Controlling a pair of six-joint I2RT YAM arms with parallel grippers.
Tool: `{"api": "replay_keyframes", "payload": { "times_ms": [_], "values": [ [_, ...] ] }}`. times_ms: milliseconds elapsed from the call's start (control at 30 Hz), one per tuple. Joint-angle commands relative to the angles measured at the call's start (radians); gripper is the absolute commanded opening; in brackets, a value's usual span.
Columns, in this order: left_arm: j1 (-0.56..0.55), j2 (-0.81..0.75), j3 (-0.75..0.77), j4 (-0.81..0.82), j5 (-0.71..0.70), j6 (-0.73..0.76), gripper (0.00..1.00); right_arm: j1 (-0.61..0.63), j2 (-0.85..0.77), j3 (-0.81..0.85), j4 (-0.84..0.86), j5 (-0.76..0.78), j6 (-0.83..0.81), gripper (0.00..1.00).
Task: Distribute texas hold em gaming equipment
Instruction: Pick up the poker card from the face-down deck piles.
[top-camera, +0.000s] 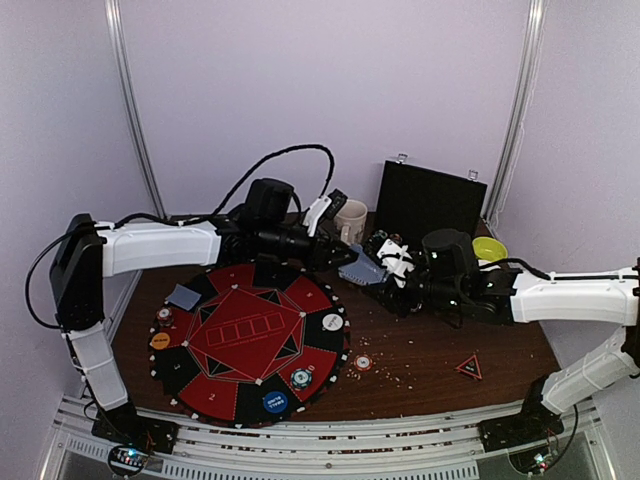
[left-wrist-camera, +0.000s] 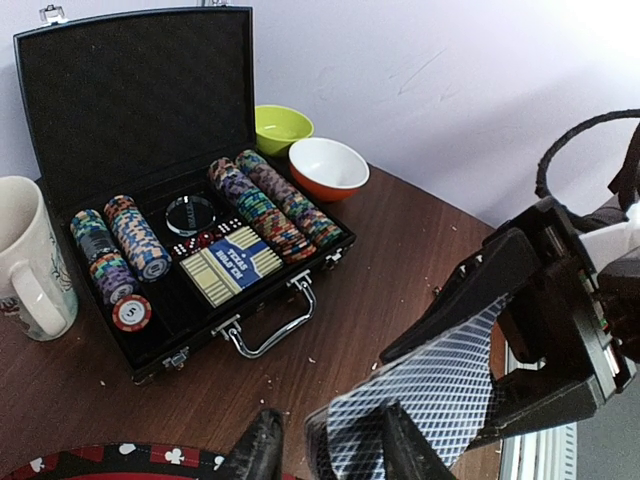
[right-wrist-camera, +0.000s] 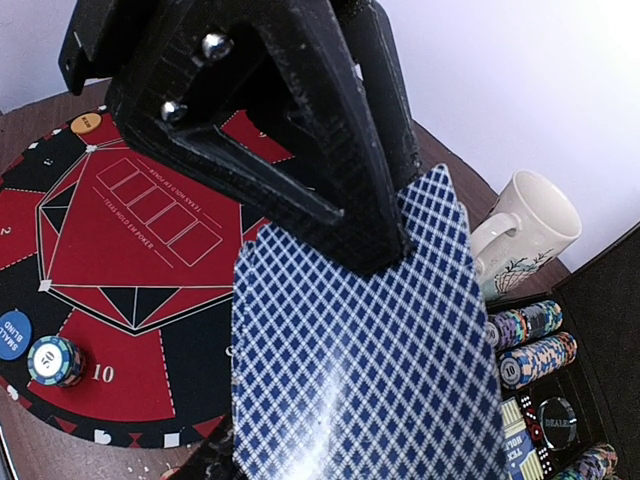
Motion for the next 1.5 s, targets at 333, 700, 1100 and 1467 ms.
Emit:
{"api": "replay_keyframes", "payload": {
  "times_ms": [333, 700, 1100, 1467],
  "values": [
    [0.006, -0.06, -0.012, -0.017, -0.01, 0.038, 0.5, 0.006, -0.034, -0.003, 0.035, 0.017, -0.017, 0.48],
    [0.013, -0.076, -0.028, -0.017, 0.066, 0.029, 0.27, 0.005, -0.034, -0.008, 0.037, 0.02, -0.016, 0.48],
    [0.014, -0.099, -0.03, -0.042, 0.075, 0.044, 0.0, 0.005, -0.035, -0.016, 0.037, 0.03, -0.02, 0.48],
    [0.036, -0.133, -0.08, -0.032, 0.086, 0.059, 0.0, 0.0, -0.042, -0.029, 0.043, 0.033, -0.02, 0.48]
  ]
}}
